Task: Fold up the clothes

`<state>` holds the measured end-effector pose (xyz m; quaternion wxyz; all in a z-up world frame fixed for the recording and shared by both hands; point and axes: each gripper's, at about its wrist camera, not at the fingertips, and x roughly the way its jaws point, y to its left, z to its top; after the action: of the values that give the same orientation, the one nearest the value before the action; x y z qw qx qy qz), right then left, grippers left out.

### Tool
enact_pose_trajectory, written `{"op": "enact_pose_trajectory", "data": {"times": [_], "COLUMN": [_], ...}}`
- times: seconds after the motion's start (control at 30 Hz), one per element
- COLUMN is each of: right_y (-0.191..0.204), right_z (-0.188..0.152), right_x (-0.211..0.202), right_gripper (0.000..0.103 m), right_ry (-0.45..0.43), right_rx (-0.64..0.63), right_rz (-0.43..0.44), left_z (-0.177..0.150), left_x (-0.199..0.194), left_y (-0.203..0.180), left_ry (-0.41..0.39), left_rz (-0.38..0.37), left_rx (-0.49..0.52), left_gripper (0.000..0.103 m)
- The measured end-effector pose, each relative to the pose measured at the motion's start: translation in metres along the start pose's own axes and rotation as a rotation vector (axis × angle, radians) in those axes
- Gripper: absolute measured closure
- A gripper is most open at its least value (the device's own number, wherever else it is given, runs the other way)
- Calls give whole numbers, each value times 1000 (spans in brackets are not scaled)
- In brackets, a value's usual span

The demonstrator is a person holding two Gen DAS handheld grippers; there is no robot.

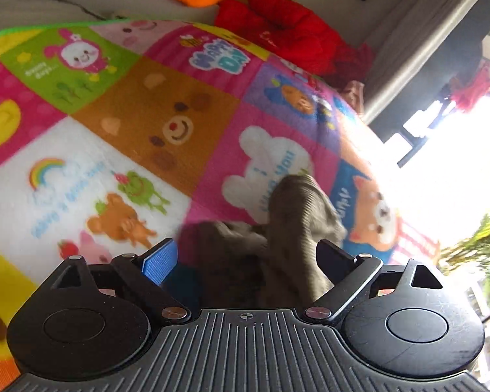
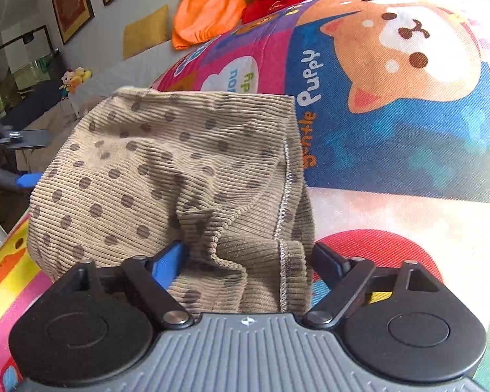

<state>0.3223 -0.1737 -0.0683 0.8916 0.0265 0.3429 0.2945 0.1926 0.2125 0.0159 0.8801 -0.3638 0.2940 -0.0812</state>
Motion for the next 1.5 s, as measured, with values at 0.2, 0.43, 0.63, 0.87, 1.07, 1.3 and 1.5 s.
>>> {"op": "enact_pose_trajectory", "data": {"times": [0.2, 0.43, 0.63, 0.87, 1.07, 1.3, 1.5], "right_y": [5, 59, 95, 57, 7, 10, 63], "right_z": [-5, -28, -22, 24, 42, 7, -21], "right_x": [-5, -36, -70, -105, -39, 11, -20], "right_gripper": [48, 52, 48, 23, 19, 41, 41], "right_ry": [14, 92, -13, -206, -117, 23, 71], "right_rx": [79, 2, -223, -205, -107, 46, -73], "right_rz": [42, 193, 157, 16, 62, 219, 290], "left_z": [-60, -41, -8, -16, -33, -22, 0], "left_x": [25, 40, 48, 37, 31, 40, 56], "left_y": [3, 15, 14, 10, 22, 20, 22], "left_ry": [227, 146, 36, 36, 72, 78, 75], "left_rz": [-128, -5, 82, 70, -16, -10, 17], "left_rx": [-102, -78, -7, 22, -103, -60, -31], "left_gripper": [6, 8, 7, 6, 5, 5, 5]}}
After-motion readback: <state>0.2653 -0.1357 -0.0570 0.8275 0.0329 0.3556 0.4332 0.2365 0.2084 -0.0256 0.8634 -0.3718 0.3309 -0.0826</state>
